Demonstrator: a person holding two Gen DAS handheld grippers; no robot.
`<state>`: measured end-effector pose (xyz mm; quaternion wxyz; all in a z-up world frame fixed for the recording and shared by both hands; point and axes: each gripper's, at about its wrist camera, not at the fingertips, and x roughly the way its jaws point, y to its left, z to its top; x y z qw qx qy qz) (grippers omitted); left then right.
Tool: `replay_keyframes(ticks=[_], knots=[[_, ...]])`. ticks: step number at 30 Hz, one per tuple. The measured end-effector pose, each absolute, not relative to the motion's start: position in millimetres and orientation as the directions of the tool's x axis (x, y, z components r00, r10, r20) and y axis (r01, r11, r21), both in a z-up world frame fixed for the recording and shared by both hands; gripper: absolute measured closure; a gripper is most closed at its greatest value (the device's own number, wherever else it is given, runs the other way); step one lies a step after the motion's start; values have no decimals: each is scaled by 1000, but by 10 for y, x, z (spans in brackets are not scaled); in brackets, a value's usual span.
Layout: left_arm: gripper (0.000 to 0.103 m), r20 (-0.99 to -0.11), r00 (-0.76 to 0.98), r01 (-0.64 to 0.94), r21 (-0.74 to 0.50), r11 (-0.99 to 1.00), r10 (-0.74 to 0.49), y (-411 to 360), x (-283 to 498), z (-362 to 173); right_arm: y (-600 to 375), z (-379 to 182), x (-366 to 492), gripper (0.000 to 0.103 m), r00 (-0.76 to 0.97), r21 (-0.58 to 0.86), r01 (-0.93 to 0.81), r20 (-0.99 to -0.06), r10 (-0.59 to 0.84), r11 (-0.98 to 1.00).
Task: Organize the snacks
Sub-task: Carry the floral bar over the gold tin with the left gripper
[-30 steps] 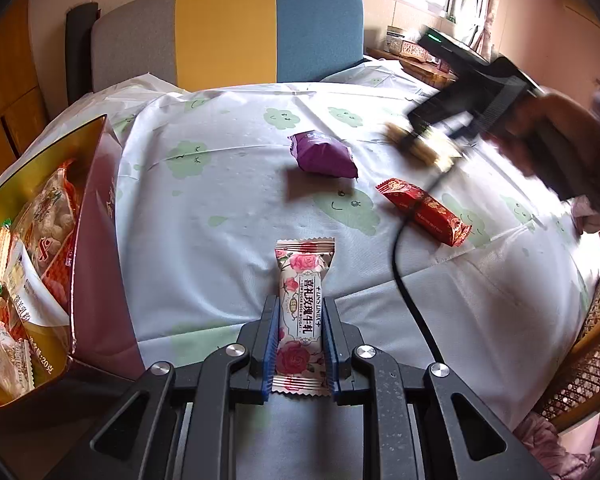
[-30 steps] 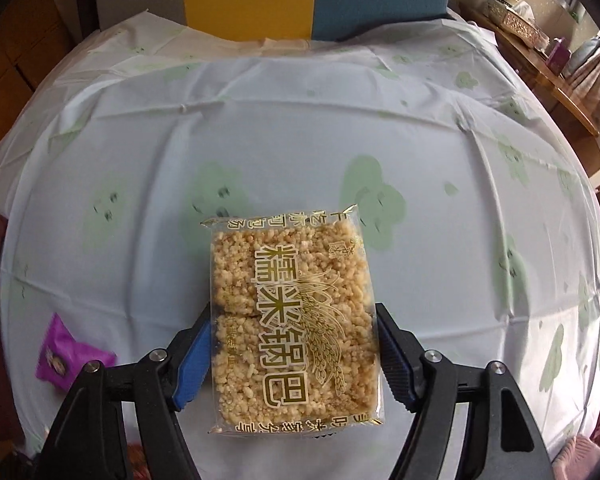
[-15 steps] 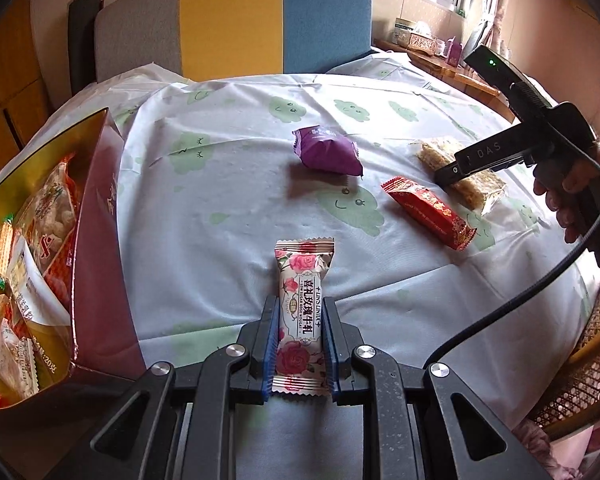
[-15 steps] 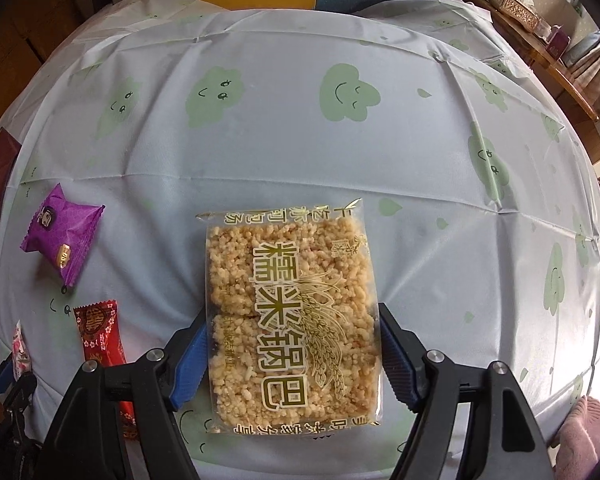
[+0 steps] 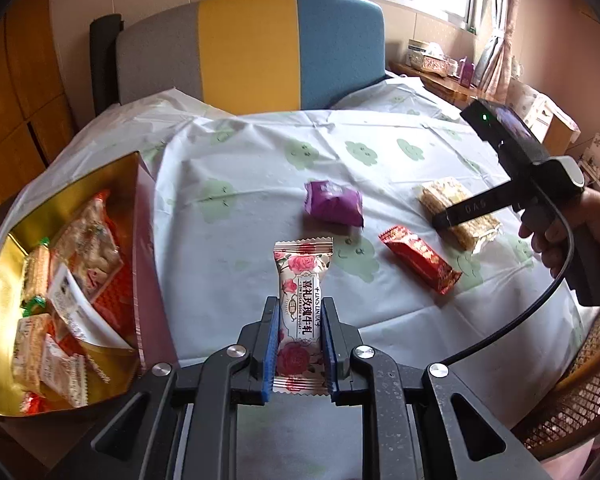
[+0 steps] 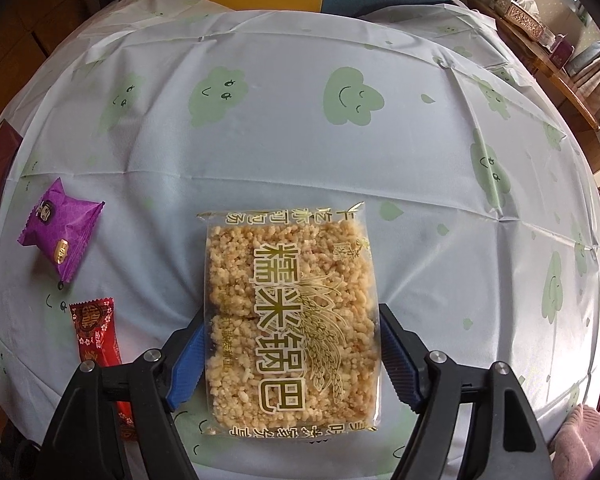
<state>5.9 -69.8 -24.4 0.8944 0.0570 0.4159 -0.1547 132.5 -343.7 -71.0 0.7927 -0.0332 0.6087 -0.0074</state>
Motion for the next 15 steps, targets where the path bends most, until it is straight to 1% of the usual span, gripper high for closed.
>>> replay_keyframes(ticks=[9,15], knots=[[84,-766,614,257,-32,966,-188,-467,76,-111,-3410,-717,1344,24,271,-78,-43,-961,-64,996],[83,-746,649,199,-25,980,-151,-234,52,-13,-3413,-716,1349,24,275,-81,-50,-959,-64,995]])
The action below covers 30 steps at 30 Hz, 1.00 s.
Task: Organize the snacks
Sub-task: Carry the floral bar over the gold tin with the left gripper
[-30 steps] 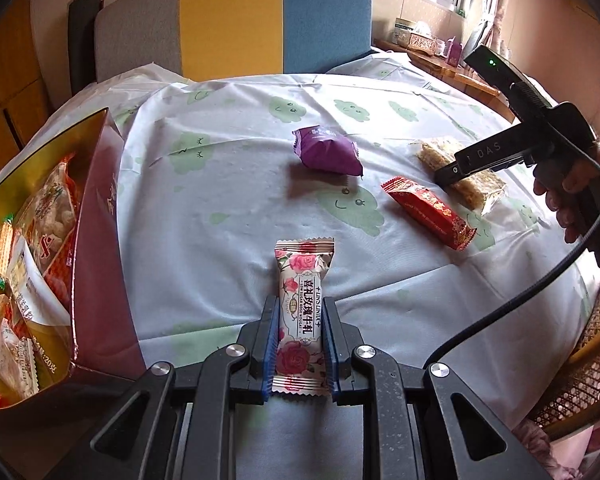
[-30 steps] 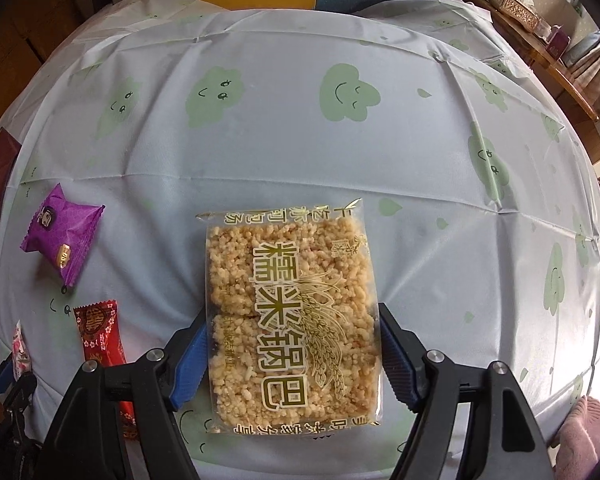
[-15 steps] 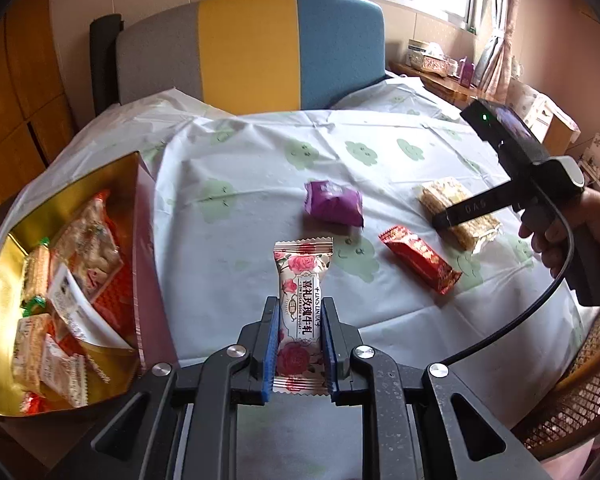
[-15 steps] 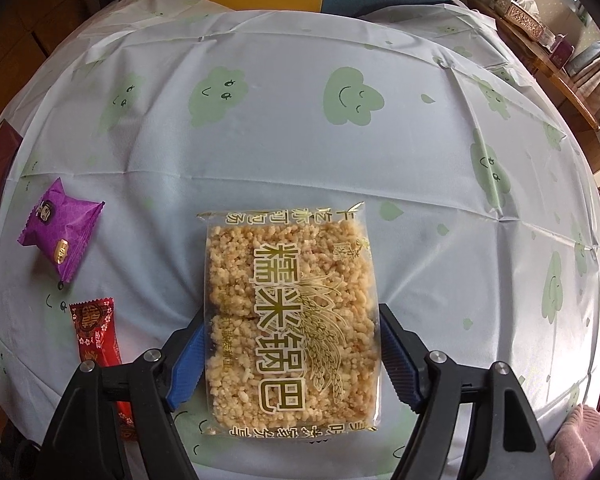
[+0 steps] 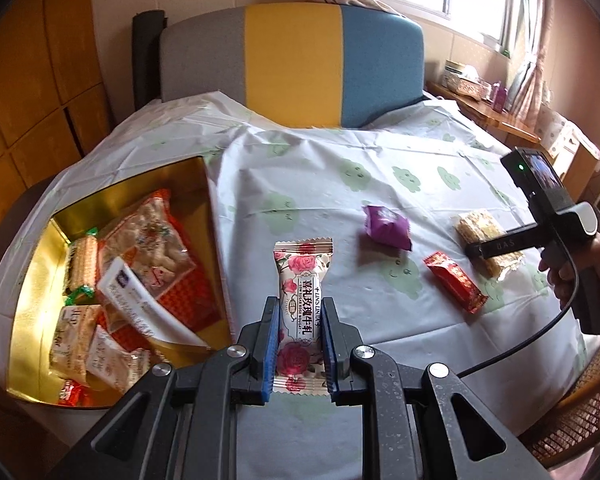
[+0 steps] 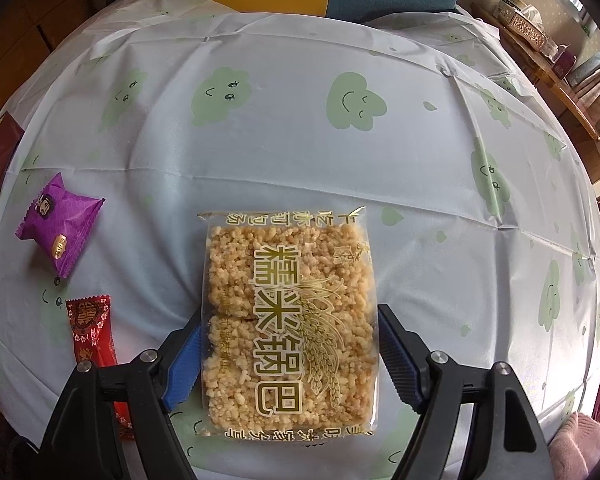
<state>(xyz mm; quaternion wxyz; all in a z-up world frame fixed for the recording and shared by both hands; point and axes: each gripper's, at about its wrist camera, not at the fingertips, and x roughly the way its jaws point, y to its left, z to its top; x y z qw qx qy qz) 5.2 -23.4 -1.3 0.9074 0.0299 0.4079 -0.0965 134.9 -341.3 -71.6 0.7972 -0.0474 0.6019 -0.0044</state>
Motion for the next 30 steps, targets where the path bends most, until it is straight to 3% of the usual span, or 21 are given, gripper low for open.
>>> replay_keyframes(ticks=[24,30], knots=[[83,-764,642,-83,1,997,54,780,-12,-112,-3362,-684,1344,24,286,-102,-72,-955,-78,992],[84,-772,625,-225,-35,974,117,1345,-39,-66,-3339,-676,1340,24,290,-107,-77,-954,-80,991]])
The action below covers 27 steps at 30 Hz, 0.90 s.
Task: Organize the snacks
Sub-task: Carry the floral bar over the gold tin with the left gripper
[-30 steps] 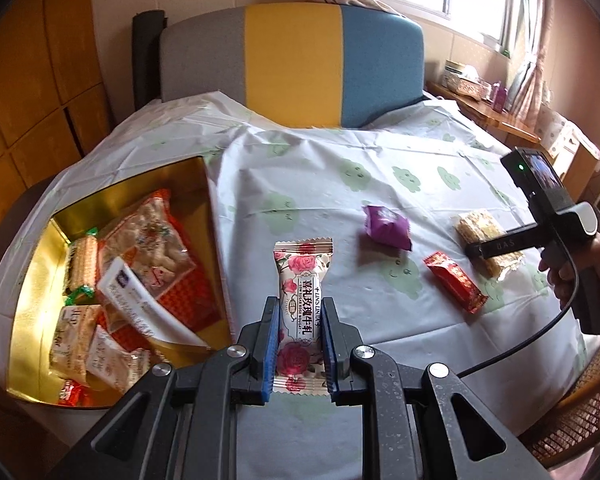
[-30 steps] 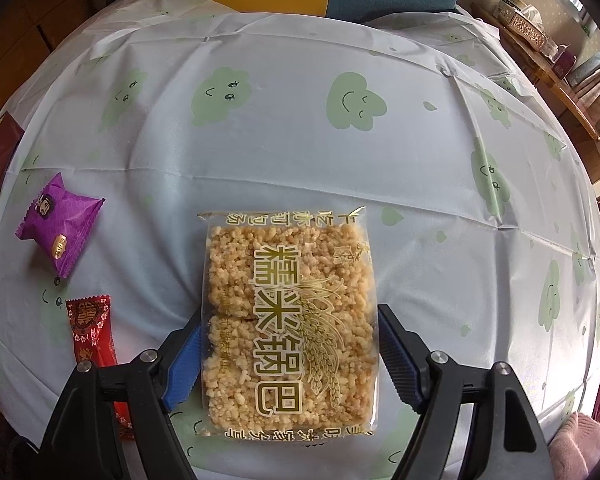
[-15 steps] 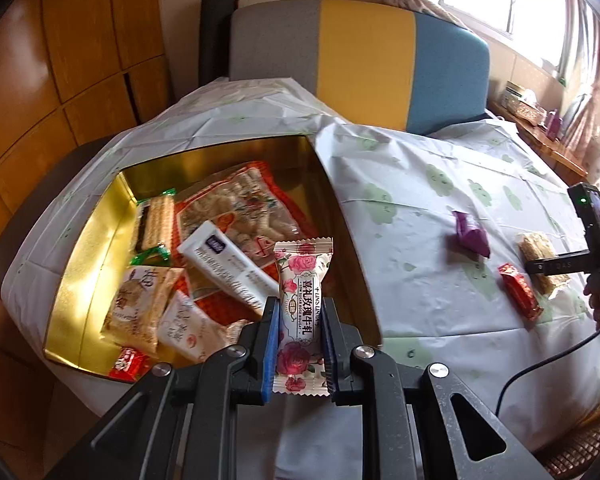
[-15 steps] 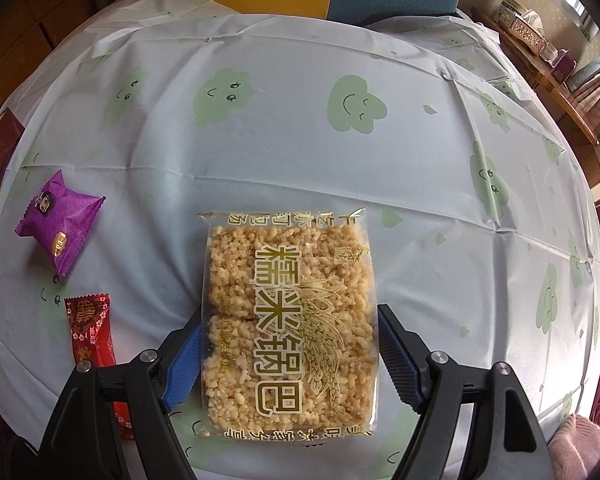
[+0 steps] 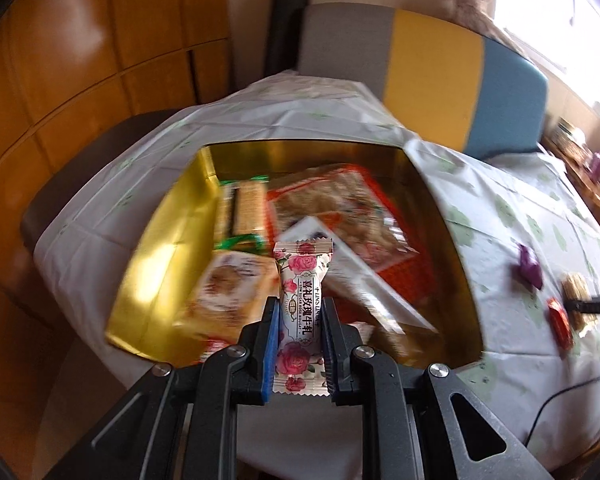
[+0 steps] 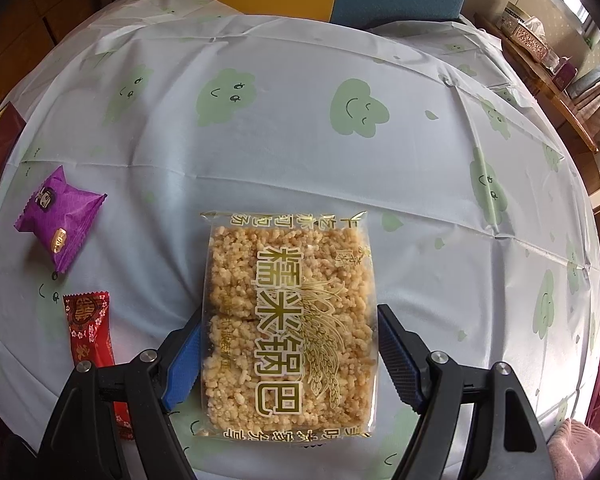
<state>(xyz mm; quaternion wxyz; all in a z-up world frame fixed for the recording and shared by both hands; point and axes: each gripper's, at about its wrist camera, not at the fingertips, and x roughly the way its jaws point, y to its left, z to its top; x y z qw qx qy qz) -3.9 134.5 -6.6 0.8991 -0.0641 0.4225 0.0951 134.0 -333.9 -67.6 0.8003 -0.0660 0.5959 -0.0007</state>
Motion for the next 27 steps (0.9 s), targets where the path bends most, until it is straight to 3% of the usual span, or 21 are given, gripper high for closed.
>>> replay_keyframes(ticks=[7,11,15,24,27], knots=[[84,-806,572,-432,-141,891,149,2164,-182,-124,-3295,-667,1336,24,295,-122,-90,-951,-91,988],[84,-803,587,-430,-202,880,102,2233,-191,-131,-3263,-663,1328,24,299,-130,-95,-949,-97,987],[83,-798,601,-340,-301,891,-40,2076,-68,-160,-3247,-662,1323,24,300,-133,-95,-949,-99,986],[83,-847,498,-262,-353,898,-188,1731,478,-384,-3202,-645,1313,24,304,-146,-103,-946,-109,984],[83,-896,439,-312,-220,924,-65,1734,671,-511,-3189,-636,1317,24,305,-149,-106,-946,-110,983]])
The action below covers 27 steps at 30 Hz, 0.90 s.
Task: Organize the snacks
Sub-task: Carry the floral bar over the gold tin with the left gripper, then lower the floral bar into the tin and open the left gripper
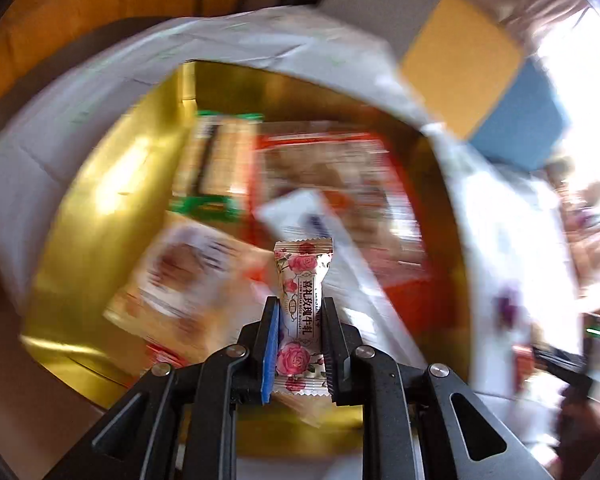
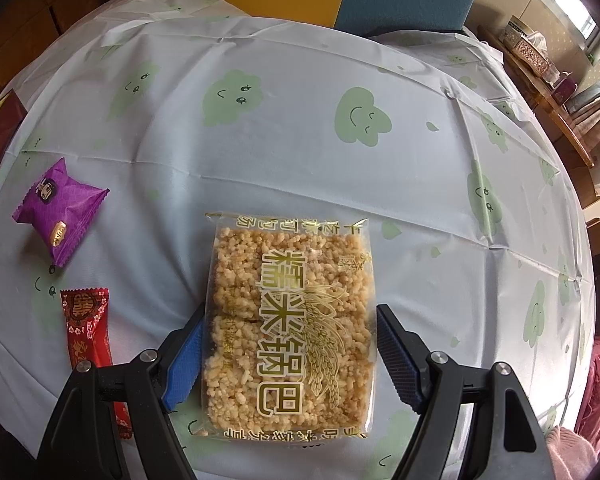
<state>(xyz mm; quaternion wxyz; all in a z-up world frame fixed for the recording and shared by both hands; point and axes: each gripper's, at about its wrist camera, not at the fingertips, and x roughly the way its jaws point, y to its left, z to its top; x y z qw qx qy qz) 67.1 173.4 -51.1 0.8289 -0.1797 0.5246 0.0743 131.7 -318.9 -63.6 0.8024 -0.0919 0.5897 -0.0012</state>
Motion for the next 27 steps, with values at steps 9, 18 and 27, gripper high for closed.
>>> replay_keyframes(ticks=[9,18,27], knots=[[76,-908,417,-383,-129,915,47,1989,705,-597,-3121,-619,1320,24,309,-168,-119,-943,-124,979],[75,-891,427,-375,-21,927,153,1812,493,-625,-3133,-616,1333,24,309,-167,-122,-943,-122,978],[72,-860,459,-378,37,925,222,1670,260,-444,-3137,-610,1316,24,313,-170,-119,-942,-126,978]])
